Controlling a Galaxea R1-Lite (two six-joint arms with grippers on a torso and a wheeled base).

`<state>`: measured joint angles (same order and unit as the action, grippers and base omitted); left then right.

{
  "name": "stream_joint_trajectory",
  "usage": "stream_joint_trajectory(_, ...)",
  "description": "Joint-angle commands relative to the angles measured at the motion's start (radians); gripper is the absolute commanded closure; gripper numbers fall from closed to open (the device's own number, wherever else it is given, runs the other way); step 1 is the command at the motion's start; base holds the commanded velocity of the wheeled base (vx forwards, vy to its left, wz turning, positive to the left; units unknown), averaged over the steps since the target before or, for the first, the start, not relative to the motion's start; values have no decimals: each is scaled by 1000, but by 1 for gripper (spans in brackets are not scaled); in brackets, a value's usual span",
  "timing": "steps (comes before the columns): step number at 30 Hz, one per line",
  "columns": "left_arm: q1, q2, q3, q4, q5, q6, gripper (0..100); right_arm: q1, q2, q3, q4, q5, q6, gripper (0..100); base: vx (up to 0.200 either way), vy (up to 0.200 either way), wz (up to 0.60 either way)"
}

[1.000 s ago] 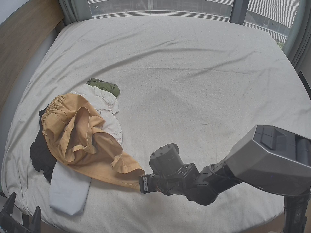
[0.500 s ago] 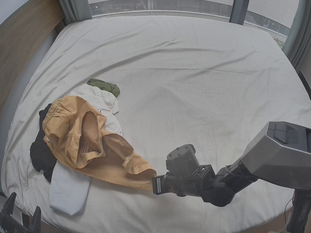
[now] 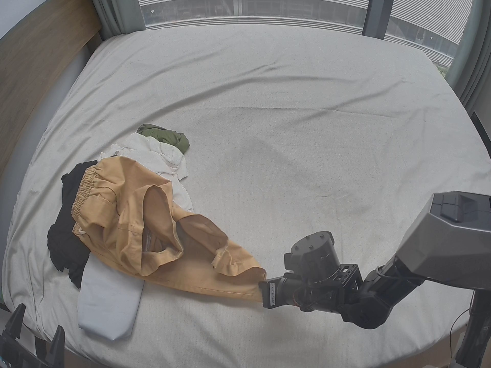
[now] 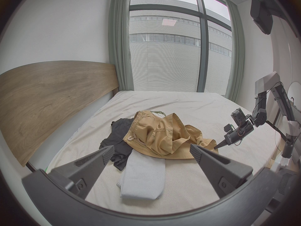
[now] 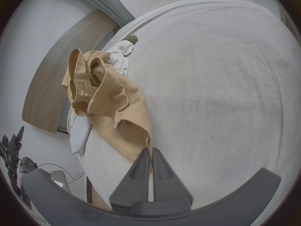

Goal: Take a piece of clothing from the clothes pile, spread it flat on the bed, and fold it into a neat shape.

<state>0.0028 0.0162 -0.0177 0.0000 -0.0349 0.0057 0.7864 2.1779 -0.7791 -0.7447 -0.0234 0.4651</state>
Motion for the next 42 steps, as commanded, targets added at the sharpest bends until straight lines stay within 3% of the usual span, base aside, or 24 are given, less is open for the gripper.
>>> stream_joint_trajectory(1,0,-16,18,0,0,0,0,-15,-26,60,-25,0,0,100,0,0,0)
stream_joint_trajectory(42,0,-16,18,0,0,0,0,-197,-124,600,-458,36,-42,100,0,0,0)
